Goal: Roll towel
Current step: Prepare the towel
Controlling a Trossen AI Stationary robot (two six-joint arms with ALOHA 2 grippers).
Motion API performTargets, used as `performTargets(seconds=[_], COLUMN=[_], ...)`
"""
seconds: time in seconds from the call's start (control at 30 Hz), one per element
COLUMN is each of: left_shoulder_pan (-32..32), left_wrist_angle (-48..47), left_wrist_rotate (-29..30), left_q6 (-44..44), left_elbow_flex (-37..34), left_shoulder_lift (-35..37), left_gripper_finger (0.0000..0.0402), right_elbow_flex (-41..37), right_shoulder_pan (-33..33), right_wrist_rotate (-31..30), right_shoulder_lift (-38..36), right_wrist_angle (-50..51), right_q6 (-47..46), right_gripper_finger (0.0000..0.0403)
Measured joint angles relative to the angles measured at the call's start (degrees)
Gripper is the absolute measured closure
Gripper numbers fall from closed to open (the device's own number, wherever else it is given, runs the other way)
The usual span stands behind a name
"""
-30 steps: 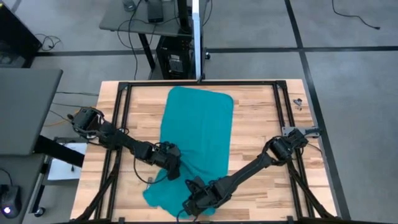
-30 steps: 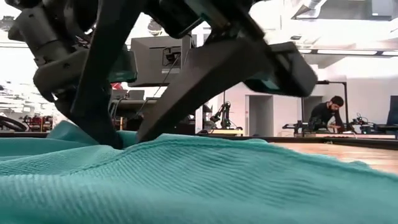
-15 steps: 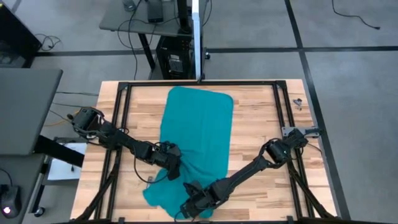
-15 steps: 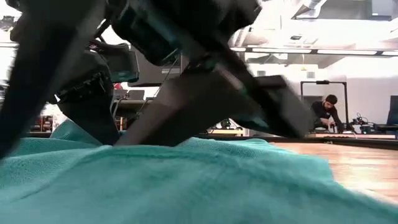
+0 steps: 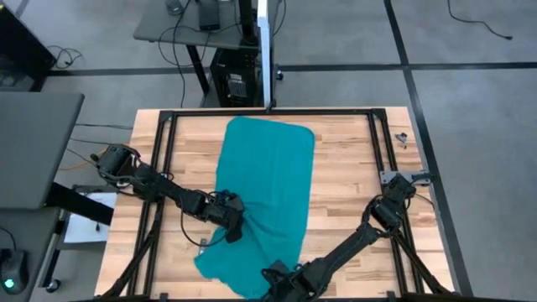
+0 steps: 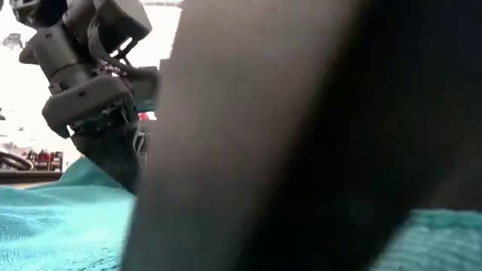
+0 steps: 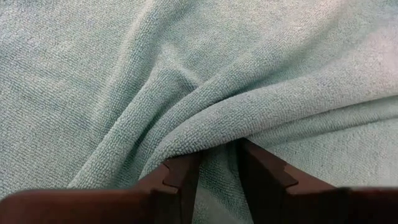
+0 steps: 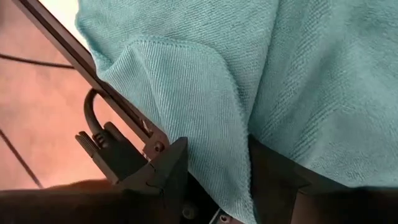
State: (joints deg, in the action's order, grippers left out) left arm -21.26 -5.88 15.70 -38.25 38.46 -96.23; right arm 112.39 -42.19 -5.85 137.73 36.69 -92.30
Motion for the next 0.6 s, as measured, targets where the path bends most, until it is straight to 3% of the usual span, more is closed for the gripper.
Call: performTargets(seconds=[0.27,0.47,0.6], left_shoulder_pan=[3.42,6.88,7.51], left_wrist_angle=[-0.07,1.83,1.4], left_wrist_rotate=[-2.04,-5.67,-6.54], left_q6=[-1.59,-0.48,0.08], left_elbow_flex=[0.06,0.2,0.68], left_shoulder_lift=[0.1,0.24,0.24], left_gripper_finger=[0.0306,0.0306,0.0306], right_elbow_flex=[0.27,0.38,0.42], right_shoulder_pan=[-0.54,3.19,5.75], right_wrist_rotate=[-1.59,0.95,1.62], right_shoulder_lift=[-0.66,-1.23,-1.51], right_wrist_angle=[2.13,3.06,1.79], right_q6=[3.14,6.44,13.72], right_gripper_finger=[0.027,0.0279,0.028])
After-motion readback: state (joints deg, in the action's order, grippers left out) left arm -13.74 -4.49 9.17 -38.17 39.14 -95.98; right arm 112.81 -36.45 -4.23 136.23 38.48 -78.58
